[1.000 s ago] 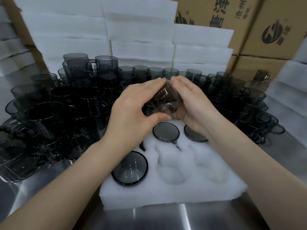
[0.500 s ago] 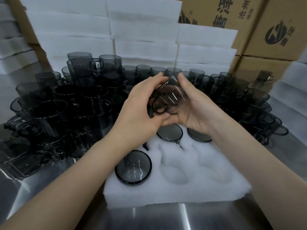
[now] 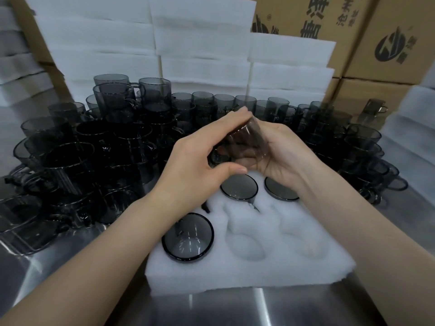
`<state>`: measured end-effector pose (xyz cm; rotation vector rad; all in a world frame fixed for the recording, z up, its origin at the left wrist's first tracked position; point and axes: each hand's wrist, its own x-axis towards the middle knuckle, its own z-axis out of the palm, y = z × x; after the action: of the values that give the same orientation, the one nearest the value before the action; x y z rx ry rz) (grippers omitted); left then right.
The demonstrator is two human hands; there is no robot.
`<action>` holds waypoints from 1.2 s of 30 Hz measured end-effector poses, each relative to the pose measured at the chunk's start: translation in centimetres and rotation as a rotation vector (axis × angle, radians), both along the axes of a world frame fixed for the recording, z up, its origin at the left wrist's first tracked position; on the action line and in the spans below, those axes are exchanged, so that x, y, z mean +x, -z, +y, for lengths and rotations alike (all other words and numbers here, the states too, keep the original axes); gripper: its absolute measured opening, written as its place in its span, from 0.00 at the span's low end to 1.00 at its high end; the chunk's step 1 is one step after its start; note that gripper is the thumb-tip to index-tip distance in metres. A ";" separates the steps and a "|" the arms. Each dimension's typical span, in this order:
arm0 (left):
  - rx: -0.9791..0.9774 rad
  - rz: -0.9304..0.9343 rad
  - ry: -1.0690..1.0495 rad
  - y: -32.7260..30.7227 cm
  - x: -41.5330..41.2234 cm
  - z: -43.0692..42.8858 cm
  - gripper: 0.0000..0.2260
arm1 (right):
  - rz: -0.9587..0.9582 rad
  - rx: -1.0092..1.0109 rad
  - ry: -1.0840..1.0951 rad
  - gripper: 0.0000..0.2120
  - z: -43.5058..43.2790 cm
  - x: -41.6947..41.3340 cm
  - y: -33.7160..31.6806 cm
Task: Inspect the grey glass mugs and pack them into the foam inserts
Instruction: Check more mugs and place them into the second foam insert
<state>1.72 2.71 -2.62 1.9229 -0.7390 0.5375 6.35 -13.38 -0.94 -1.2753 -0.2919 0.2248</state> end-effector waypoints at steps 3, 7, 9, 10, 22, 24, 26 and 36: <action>0.008 -0.036 0.022 0.0 -0.1 -0.1 0.33 | 0.035 0.027 -0.065 0.14 0.0 0.1 -0.1; -0.020 0.008 -0.070 0.0 0.1 0.0 0.34 | 0.046 -0.004 -0.227 0.18 -0.1 0.1 0.1; 0.002 0.065 -0.098 0.0 0.4 0.0 0.37 | -0.012 -0.102 -0.244 0.17 -0.1 -0.1 0.2; 0.032 0.081 -0.099 0.1 0.4 0.0 0.38 | -0.038 -0.130 -0.228 0.17 0.0 -0.2 0.3; 0.034 -0.007 -0.043 0.1 0.4 -0.1 0.33 | -0.118 -0.066 0.004 0.12 0.3 -0.2 0.4; 0.042 -0.035 -0.010 0.2 0.4 -0.2 0.33 | -0.130 -0.032 0.012 0.11 0.2 -0.1 0.5; 0.048 -0.064 0.012 0.1 0.4 -0.2 0.31 | -0.127 0.026 -0.023 0.13 0.1 0.1 0.4; 0.134 -0.160 0.042 0.0 0.3 -0.2 0.22 | -0.050 -0.030 0.009 0.08 0.1 0.0 0.2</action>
<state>2.02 2.49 -2.60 1.9993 -0.9367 0.6347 6.32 -13.29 -1.13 -1.3134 -0.3268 0.1899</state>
